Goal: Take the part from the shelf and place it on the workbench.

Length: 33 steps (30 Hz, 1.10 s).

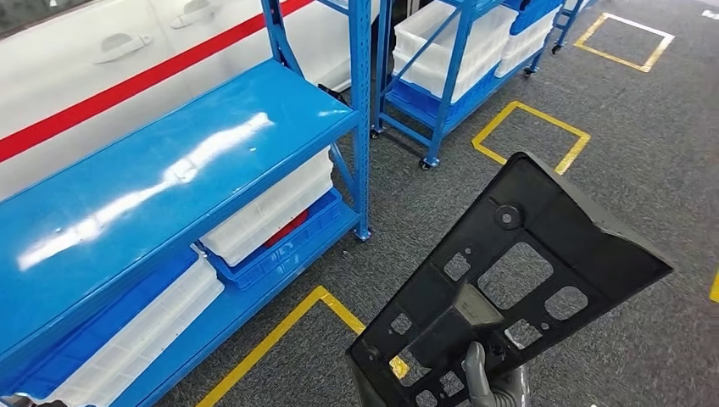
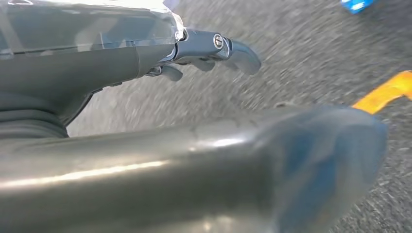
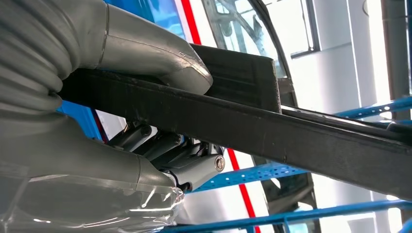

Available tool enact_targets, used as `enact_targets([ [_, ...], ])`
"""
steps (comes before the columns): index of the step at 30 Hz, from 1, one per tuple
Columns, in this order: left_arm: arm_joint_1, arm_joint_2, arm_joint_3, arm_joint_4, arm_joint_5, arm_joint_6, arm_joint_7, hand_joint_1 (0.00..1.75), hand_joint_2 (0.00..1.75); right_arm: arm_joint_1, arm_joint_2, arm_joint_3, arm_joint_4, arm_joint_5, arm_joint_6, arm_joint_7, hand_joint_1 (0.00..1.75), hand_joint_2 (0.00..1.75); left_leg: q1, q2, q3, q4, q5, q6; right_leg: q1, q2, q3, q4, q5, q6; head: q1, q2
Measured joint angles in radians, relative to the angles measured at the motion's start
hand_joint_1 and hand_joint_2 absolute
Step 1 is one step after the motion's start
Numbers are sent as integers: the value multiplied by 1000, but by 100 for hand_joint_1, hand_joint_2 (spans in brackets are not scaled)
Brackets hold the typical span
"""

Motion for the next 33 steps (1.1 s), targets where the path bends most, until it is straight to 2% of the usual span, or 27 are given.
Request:
enact_targets([
  [1, -1, -2, 0, 0, -2, 3, 0, 0, 0, -4, -4, 3, 4, -1, 1, 0, 175, 175, -1, 11, 1, -4, 3, 2, -2, 13, -5, -2, 5, 8, 0, 0],
  [2, -2, -5, 0, 0, -3, 6, 0, 0, 0, -6, -9, 5, 7, -2, 1, 0, 175, 175, 0, 24, 2, -9, 8, 7, -3, 13, -8, -1, 6, 13, 0, 0],
  [3, -2, -8, 0, 0, -3, 9, 0, 0, 0, -8, -14, 7, 11, -4, 2, 0, 175, 175, 1, 37, 4, -15, 14, 13, -2, -6, -15, 9, -1, 17, 0, 0],
  [4, -1, -11, 1, 0, -3, 12, 0, 0, 0, -11, -18, 9, 14, -5, 3, 0, 175, 175, 2, 53, 3, -22, 20, 20, 1, -36, -30, 37, -22, 20, 0, 0],
  [6, 4, -17, 2, 0, 0, 16, 2, 0, 0, -22, -25, 17, 21, -9, 4, 0, 175, 175, -1, 85, -2, -27, 25, 28, 4, -101, -84, 151, -91, 24, 1, 0],
  [7, 6, -20, 3, 0, 3, 19, 3, 0, 0, -27, -28, 22, 25, -11, 5, 1, 175, 175, -3, 103, -6, -25, 26, 29, 2, -112, -114, 218, -122, 28, 0, 0],
  [8, 8, -22, 4, 0, 5, 22, 6, 0, 0, -29, -30, 27, 29, -14, 5, 1, 175, 175, -4, 119, -9, -24, 26, 29, 0, -117, -132, 263, -136, 31, 0, 0],
  [9, 8, -25, 6, 0, 6, 25, 8, 0, 0, -30, -33, 31, 33, -17, 5, 1, 175, 175, -5, 135, -11, -22, 25, 29, -3, -121, -132, 273, -131, 34, 1, 0],
  [10, 9, -27, 8, 0, 8, 27, 11, 0, 0, -32, -36, 35, 37, -19, 4, 1, 175, 175, -4, 149, -12, -20, 25, 27, -5, -127, -110, 243, -110, 36, 0, 0],
  [11, 8, -31, 9, 0, 8, 30, 14, 0, 0, -34, -38, 39, 41, -20, 3, 2, 175, 175, -4, 162, -12, -18, 23, 25, -7, -141, -69, 177, -79, 37, 0, 0],
  [13, 8, -36, 12, 0, 11, 33, 19, 0, 0, -41, -42, 48, 45, -21, -2, 2, 175, 175, -9, 185, -12, -11, 17, 16, -4, -185, 6, 46, -42, 31, 0, 0],
  [14, 8, -38, 13, 0, 12, 33, 20, 0, 0, -43, -44, 53, 46, -21, -6, 2, 175, 175, -11, 194, -11, -8, 14, 10, -1, -198, 25, 10, -36, 24, 0, 0],
  [15, 8, -39, 14, 0, 13, 34, 20, 0, 0, -45, -45, 57, 46, -21, -10, 2, 175, 175, -13, 203, -9, -7, 12, 4, 3, -200, 27, -1, -38, 16, 0, 0],
  [17, 7, -42, 16, 0, 13, 34, 17, 0, 0, -43, -49, 63, 46, -21, -22, 1, 175, 175, -11, 215, -3, -6, 8, -7, 4, -175, 24, -3, -32, 3, 0, 0],
  [18, 8, -43, 17, 0, 12, 35, 12, 0, 0, -42, -51, 64, 45, -21, -29, 0, 175, 175, -8, 202, -5, 4, -3, -13, 2, -164, 23, -7, -28, -4, 0, 0],
  [19, 10, -44, 18, -1, 12, 35, 6, 0, 0, -41, -53, 65, 45, -20, -36, 0, 175, 175, -6, 178, -15, 31, -25, -18, 0, -154, 22, -10, -24, -11, 0, 0],
  [21, 16, -45, 21, -1, 12, 35, -10, 0, 0, -40, -55, 66, 45, -19, -46, 0, 175, 175, -2, 119, -61, 145, -95, -22, 0, -130, 18, -13, -17, -21, 0, 0],
  [22, 19, -46, 24, -1, 12, 34, -17, 0, 0, -40, -56, 66, 45, -19, -50, 0, 175, 175, -2, 103, -91, 215, -127, -22, 2, -118, 16, -12, -15, -23, 0, 0],
  [23, 22, -47, 27, -1, 13, 32, -24, 0, 0, -39, -56, 66, 45, -18, -52, 0, 175, 175, -1, 97, -114, 268, -143, -21, 5, -103, 15, -11, -14, -25, 0, 0],
  [24, 25, -47, 30, -1, 14, 28, -30, 0, 0, -38, -57, 65, 45, -15, -55, 0, 175, 175, -2, 95, -124, 289, -140, -18, 8, -87, 14, -10, -14, -25, 0, 0],
  [25, 27, -47, 34, -1, 15, 22, -34, 0, 0, -37, -58, 64, 45, -11, -59, 0, 175, 175, -2, 92, -114, 265, -114, -14, 9, -71, 14, -7, -14, -25, 0, 0],
  [26, 28, -47, 37, 0, 16, 14, -38, 0, 0, -38, -58, 63, 45, -4, -64, 0, 175, 175, -2, 82, -90, 207, -75, -9, 10, -55, 15, -5, -13, -24, 0, 0],
  [28, 28, -45, 43, 0, 17, -2, -40, 0, 0, -40, -59, 61, 44, 9, -75, 0, 175, 175, -1, 25, -34, 69, -11, 1, 9, -26, 12, -1, -11, -20, 0, 0],
  [29, 28, -44, 45, 0, 17, -10, -40, 0, 0, -41, -59, 60, 43, 15, -82, 0, 175, 175, -1, 1, -20, 28, 3, 3, 7, -14, 7, 0, -9, -15, 0, 0],
  [30, 26, -43, 48, -1, 17, -19, -38, 0, 0, -42, -59, 58, 40, 22, -89, 0, 175, 175, -3, -14, -14, 10, 5, 6, 4, -1, 2, -1, -5, -8, 0, 0],
  [32, 21, -39, 53, -1, 17, -39, -34, 0, 0, -38, -60, 48, 31, 32, -103, 0, 175, 175, -3, 5, -12, 0, 11, 13, 0, 21, -7, -3, 3, 8, 0, 0],
  [33, 19, -36, 56, -1, 17, -51, -31, 0, 0, -35, -62, 40, 24, 35, -108, -1, 175, 175, -2, 19, -10, -7, 17, 19, 2, 8, -11, 0, 1, 13, 0, 0],
])
